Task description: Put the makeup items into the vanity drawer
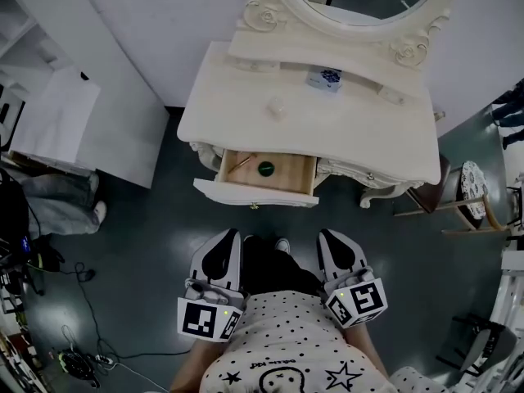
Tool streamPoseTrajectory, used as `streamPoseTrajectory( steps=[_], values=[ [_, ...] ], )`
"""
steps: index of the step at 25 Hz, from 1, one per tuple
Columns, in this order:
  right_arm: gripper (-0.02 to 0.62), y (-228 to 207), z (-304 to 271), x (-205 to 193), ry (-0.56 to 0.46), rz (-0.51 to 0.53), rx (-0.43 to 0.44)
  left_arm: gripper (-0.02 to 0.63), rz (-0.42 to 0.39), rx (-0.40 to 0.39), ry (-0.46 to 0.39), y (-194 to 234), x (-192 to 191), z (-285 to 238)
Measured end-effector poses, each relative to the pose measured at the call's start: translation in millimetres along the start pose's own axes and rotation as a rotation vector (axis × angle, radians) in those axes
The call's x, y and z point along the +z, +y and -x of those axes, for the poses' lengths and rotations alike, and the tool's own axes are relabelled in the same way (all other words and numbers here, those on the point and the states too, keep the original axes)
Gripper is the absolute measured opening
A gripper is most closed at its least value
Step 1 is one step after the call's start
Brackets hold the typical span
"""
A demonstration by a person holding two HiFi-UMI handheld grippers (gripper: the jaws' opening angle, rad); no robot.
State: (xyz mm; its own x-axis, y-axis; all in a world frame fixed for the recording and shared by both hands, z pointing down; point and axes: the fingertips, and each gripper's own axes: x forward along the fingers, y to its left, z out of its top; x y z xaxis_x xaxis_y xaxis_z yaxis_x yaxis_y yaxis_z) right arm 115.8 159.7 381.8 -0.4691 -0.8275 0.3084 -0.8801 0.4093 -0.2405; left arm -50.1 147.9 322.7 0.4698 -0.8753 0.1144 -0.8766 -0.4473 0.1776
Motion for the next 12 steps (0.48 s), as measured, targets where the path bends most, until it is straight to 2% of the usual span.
streamPoseTrajectory(
  steps=[7, 12],
  values=[
    [0.010, -4.6, -30.3, 10.2, 0.010, -0.003, -0.031, -0.002, 0.018, -0.017, -0.003, 29.3, 6.0, -30.3],
    [0.011, -3.3, -63.4, 37.4, -0.011, -0.003, -0.067, -0.002, 0.012, -0.048, -0.020, 63.0, 28.6, -62.0]
  ],
)
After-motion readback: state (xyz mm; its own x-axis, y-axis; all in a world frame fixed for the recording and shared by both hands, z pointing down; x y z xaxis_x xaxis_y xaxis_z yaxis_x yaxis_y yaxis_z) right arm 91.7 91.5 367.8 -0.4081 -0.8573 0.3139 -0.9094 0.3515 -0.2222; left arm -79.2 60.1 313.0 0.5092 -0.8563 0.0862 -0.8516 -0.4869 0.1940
